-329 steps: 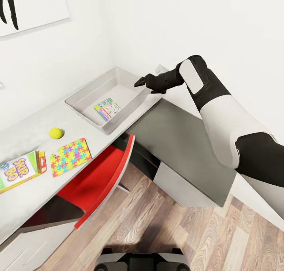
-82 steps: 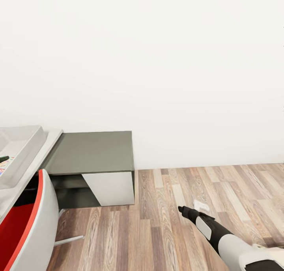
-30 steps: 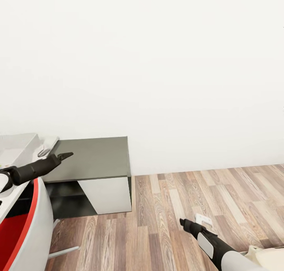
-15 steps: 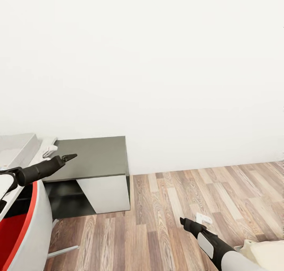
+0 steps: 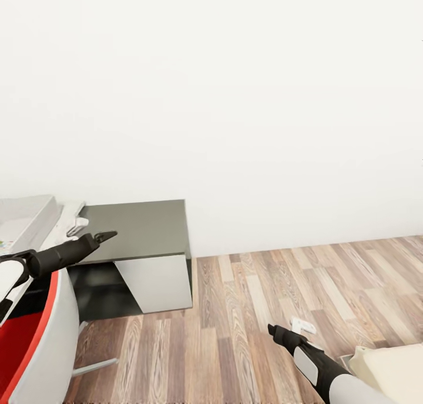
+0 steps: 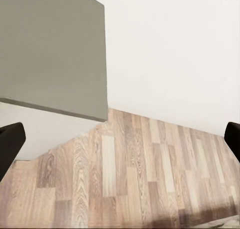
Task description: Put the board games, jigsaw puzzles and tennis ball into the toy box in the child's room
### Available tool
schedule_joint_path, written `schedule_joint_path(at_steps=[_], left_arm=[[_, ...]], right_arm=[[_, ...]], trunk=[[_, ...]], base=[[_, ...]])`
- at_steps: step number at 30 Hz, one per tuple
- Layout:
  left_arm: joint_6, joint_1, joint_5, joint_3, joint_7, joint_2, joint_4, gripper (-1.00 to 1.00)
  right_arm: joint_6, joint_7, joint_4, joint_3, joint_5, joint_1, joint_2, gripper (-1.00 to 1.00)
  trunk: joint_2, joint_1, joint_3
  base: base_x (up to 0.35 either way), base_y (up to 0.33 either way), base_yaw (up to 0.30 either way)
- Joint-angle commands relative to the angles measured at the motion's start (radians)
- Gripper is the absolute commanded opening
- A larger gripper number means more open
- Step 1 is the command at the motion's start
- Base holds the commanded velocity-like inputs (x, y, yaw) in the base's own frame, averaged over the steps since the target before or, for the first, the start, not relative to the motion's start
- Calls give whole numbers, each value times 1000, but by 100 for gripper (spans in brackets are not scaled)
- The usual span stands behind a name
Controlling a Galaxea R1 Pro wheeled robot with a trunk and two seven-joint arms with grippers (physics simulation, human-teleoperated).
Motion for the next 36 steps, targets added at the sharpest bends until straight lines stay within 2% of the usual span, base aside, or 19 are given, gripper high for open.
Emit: schedule_joint_path(at_steps=[1, 8, 13, 16, 18, 20, 21, 22, 23, 25, 26, 29, 30, 32, 36], left_arm=[[0, -1, 10, -14, 11, 1, -1, 100], [-10, 0, 3, -101, 13, -1, 1, 100], [-12, 0, -2, -127, 13, -3, 6, 100], [-14, 1, -15, -133, 13, -16, 11, 100], [-15, 1, -37, -135, 13, -31, 15, 100], [-15, 2, -74, -136, 14, -50, 19, 100], [-16, 5, -107, -137, 14, -66, 22, 100], [-16, 6, -125, -137, 15, -75, 24, 100], [-16, 9, -163, -137, 15, -96, 30, 100], [-16, 11, -204, -136, 15, -117, 41, 100], [-16, 13, -246, -136, 15, -139, 57, 100], [-16, 16, -307, -135, 15, -170, 89, 100], [-17, 17, -343, -134, 14, -188, 115, 100], [-25, 18, -386, -134, 14, -207, 164, 100], [-89, 19, -431, -137, 9, -223, 299, 100]], right_arm=[[-1, -1, 0, 8, -10, -1, -1, 100], [-1, -1, 0, 9, -10, -1, 0, 100], [-1, -1, 0, 9, -11, -1, 3, 100], [-1, -1, 0, 8, -12, -1, 3, 100], [-1, -1, 0, 8, -12, -1, 4, 100], [-1, -1, 0, 8, -12, -1, 4, 100], [-1, -1, 0, 8, -12, -1, 4, 100], [-1, -1, 0, 8, -12, -1, 4, 100], [-1, -1, 0, 8, -12, -1, 4, 100], [-1, -1, 0, 8, -12, -1, 4, 100], [-1, -1, 2, 8, -12, -1, 4, 100], [-1, -1, 5, 8, -12, -1, 4, 100], [-1, -1, 7, 8, -12, -1, 4, 100], [-1, -1, 9, 8, -12, -1, 5, 100], [-1, -1, 11, 9, -12, -1, 6, 100]], trunk=[[-2, 0, -2], [-2, 0, 4], [-2, 0, 11], [-2, 0, 16], [-2, 0, 19], [-2, 0, 22], [-2, 0, 23], [-2, 0, 25], [-2, 0, 26], [-2, 0, 29], [-2, 0, 31], [-2, 0, 35], [-2, 0, 37], [-2, 0, 40], [-2, 0, 46]], base=[[-234, -113, -1], [-184, -92, -60], [-31, -17, -116], [-8, -4, -122], [-3, -2, -123], [-2, -1, -124], [-1, -1, -124], [-1, 0, -124], [-1, 0, -124], [0, 0, -124], [0, 0, -124], [0, 0, -124], [0, 0, -124], [0, 0, -124], [0, 0, -124]])
